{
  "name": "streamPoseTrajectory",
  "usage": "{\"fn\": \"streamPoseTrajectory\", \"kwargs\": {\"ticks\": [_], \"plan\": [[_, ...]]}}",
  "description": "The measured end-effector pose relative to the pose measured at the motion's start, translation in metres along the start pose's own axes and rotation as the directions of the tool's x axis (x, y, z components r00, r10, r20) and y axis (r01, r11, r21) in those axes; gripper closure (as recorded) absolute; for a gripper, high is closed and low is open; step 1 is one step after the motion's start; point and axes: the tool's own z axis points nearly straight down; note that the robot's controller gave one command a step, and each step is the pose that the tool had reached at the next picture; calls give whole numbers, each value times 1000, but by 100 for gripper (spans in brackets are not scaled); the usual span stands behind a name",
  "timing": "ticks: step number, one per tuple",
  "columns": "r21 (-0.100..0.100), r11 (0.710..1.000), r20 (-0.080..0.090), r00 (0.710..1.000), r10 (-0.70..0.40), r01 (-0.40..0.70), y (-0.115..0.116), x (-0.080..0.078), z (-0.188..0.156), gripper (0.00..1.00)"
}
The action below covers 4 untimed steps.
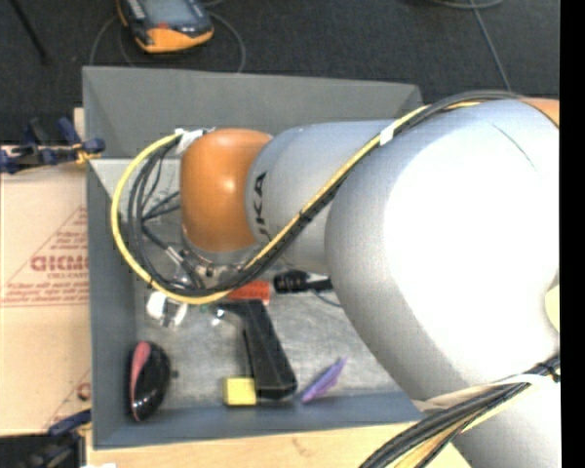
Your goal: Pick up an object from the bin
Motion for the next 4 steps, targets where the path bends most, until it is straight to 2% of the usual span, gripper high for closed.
{"fn": "streamPoseTrajectory", "kwargs": {"ticks": [4], "plan": [[0, 1000, 0, 1000, 3, -3, 0, 0, 0, 100]]}}
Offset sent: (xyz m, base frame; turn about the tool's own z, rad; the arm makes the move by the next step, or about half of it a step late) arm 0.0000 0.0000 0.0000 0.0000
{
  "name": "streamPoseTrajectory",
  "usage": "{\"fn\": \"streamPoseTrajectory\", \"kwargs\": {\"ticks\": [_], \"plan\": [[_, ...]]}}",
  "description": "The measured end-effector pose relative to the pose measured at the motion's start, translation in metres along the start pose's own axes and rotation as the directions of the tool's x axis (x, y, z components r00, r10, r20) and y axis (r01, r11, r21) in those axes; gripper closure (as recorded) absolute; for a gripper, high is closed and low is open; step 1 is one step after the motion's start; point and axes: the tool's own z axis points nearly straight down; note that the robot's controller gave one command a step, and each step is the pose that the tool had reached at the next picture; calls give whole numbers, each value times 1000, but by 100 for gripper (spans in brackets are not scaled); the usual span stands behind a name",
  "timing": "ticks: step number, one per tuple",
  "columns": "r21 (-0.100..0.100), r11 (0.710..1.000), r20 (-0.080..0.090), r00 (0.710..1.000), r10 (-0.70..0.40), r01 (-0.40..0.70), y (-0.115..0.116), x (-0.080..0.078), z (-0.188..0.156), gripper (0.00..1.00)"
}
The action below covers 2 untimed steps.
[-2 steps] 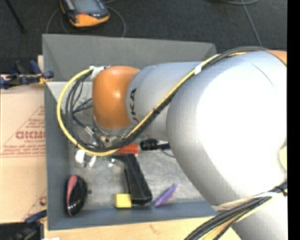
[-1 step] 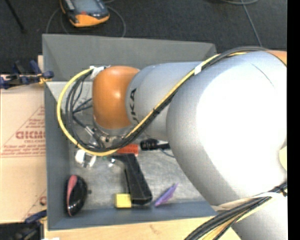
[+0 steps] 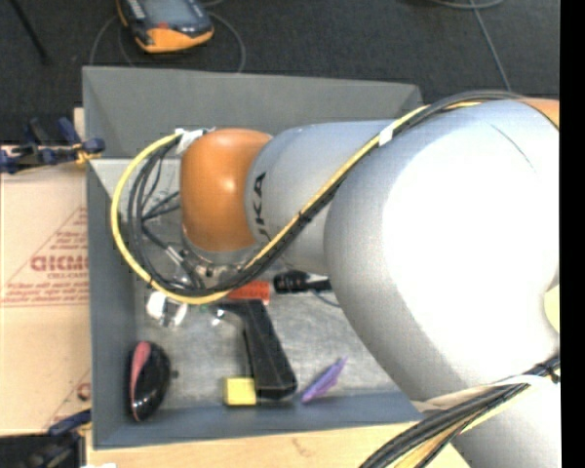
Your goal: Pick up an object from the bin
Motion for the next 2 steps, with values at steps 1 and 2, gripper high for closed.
{"fn": "streamPoseTrajectory", "kwargs": {"ticks": [1, 2], "plan": [[0, 1000, 0, 1000, 0, 0, 0, 0, 0, 100], [6, 1000, -8, 1000, 2, -2, -17, 16, -47, 100]]}}
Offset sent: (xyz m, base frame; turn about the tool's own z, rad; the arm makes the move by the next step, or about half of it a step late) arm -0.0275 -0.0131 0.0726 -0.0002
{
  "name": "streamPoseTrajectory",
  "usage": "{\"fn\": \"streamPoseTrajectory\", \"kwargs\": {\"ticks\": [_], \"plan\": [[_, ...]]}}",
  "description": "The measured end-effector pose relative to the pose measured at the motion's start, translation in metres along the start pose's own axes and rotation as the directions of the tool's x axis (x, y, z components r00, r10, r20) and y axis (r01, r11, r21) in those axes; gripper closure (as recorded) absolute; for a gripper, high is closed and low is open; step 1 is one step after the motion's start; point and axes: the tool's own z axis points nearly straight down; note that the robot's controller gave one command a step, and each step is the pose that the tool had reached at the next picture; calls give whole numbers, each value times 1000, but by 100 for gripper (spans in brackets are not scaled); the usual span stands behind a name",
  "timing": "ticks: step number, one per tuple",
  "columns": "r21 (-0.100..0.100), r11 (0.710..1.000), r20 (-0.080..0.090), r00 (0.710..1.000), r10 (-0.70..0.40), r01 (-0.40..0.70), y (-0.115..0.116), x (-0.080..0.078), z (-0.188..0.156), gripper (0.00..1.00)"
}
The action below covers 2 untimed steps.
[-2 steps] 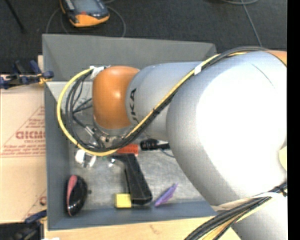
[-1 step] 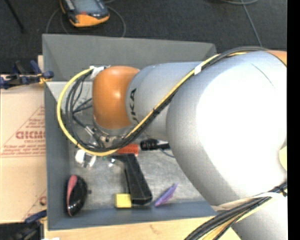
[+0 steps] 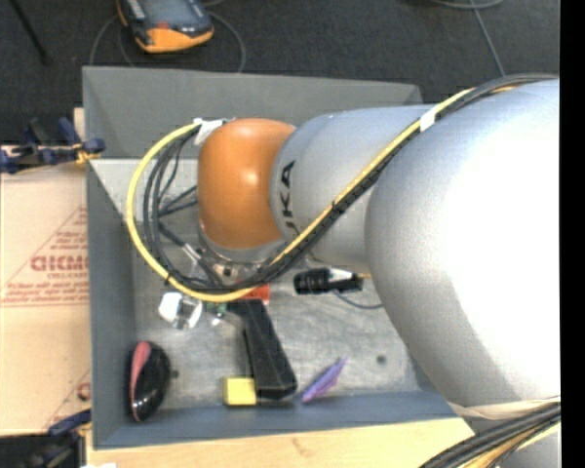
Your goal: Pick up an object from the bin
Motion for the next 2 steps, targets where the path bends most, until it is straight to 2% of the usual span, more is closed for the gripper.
{"fn": "streamPoseTrajectory", "kwargs": {"ticks": [1, 2], "plan": [[-12, 1000, 17, 1000, 5, -4, 9, -21, -22, 100], [5, 1000, -5, 1000, 7, -7, -1, -8, -35, 100]]}}
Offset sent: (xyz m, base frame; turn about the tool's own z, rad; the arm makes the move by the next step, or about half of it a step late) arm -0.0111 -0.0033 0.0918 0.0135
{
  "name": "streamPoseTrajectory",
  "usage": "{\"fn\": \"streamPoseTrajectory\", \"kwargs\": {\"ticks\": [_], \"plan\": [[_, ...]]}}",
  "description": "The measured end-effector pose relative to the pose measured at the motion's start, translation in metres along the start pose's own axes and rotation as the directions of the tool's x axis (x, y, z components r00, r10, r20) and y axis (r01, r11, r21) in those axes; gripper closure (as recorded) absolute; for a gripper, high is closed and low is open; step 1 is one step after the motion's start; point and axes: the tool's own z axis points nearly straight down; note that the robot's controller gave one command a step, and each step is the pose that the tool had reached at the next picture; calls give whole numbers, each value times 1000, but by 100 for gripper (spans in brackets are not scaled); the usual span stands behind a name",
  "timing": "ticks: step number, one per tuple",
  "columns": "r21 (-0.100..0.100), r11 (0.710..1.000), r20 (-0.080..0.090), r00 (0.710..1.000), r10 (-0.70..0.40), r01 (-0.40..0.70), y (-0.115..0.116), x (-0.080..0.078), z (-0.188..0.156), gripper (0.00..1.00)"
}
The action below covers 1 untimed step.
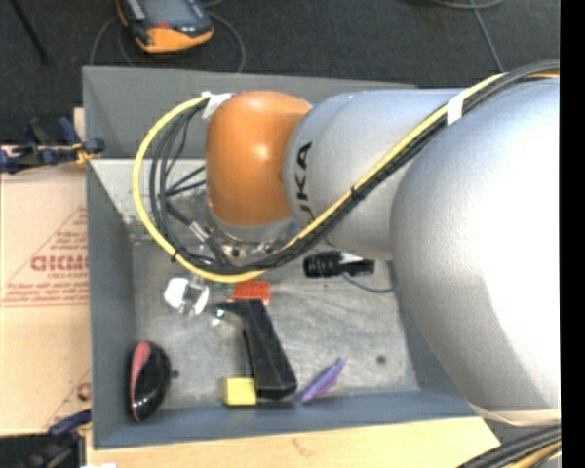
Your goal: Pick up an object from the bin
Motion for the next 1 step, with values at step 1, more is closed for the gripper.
{"fn": "streamPoseTrajectory", "kwargs": {"ticks": [1], "plan": [[-11, 1000, 13, 1000, 1, -1, 3, -30, 90, 100]]}}
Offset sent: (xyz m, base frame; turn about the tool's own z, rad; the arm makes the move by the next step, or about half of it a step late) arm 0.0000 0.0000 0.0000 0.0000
